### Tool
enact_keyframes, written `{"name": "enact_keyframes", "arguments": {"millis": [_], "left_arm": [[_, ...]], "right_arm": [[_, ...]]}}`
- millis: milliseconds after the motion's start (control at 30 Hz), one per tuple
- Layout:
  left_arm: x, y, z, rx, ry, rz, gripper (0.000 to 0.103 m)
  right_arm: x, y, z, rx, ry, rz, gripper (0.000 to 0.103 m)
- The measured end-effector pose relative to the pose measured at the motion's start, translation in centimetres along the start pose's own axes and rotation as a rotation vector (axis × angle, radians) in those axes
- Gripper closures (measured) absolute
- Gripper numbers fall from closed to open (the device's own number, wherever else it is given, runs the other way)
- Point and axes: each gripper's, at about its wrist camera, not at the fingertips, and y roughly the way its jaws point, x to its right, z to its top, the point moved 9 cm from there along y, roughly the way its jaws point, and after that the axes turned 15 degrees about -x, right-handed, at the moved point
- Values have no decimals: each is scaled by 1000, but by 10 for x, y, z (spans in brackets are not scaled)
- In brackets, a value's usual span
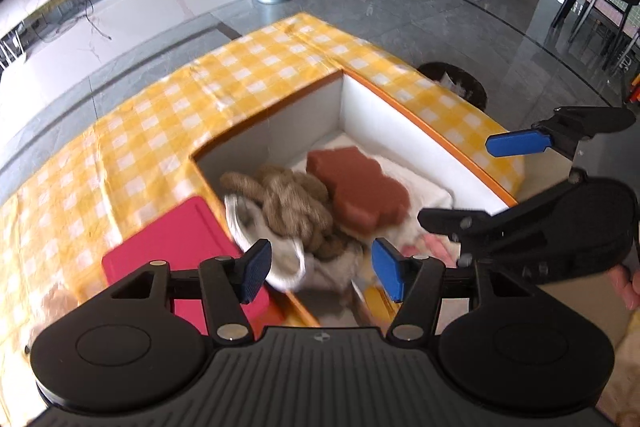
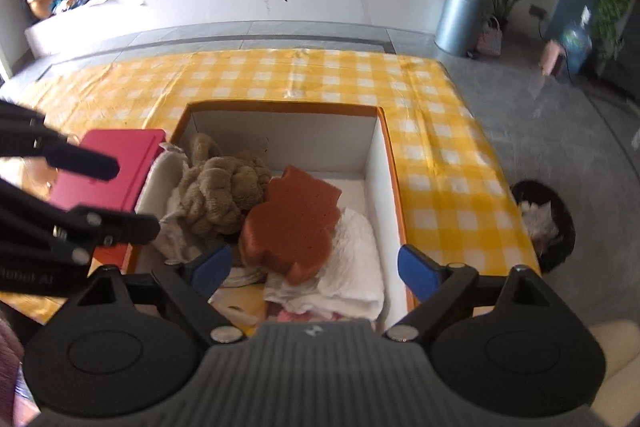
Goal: Organize soft objects
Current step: 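Open both grippers to drop the plush toy and sponge into the box, then move both tools back toward the mesh bag and yellow cloth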
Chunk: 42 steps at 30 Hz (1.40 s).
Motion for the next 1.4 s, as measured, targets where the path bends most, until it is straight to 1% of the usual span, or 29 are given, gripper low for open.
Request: {"name": "enact_keyframes", "arguments": {"millis": [67,133,200,333,467,600,667,767,867,967,1033,1133,1200,1300,1400], "left_arm": [[1,-6,-9,-20,5,-8,35],[0,-15,-21,-8,1,2,35],[-4,-22,-33,5,-11,16,35],[-16,-34,-63,25,-66,-10,35],[-37,-47,-98,87,-156,10,35],[-62,-61,-134,142,-253,28,35],[-75,-67,-150,167,-293,53,35],[-93,-77,-175,208,-359,90,35],[-111,-83,-198,233,-428,100,35],[-129,-84,-223,243,-499,99,35],[-142,-82,-240,236,-540,109,35],[-162,-79,-265,225,-601,137,35],[-173,-77,-280,222,-639,136,35],[-187,-74,-295,213,-669,128,35],[-197,-72,-306,204,-671,129,35]], "right_arm": [[-4,-6,-6,-34,35,26,13],[-10,-13,-13,-55,60,57,9],[-16,-20,-22,-45,77,74,9],[-31,-30,-40,-32,114,83,8],[-53,-36,-58,-14,141,86,8],[-82,-36,-75,7,169,122,8],[-98,-34,-82,15,176,135,8],[-123,-30,-92,33,168,133,8],[-148,-24,-101,41,162,145,8],[-171,-18,-107,54,150,148,8],[-185,-12,-111,47,136,142,8],[-205,-5,-116,40,93,120,8],[-218,-2,-115,47,67,116,8],[-236,1,-111,55,49,148,8],[-252,5,-104,58,47,181,8]]}}
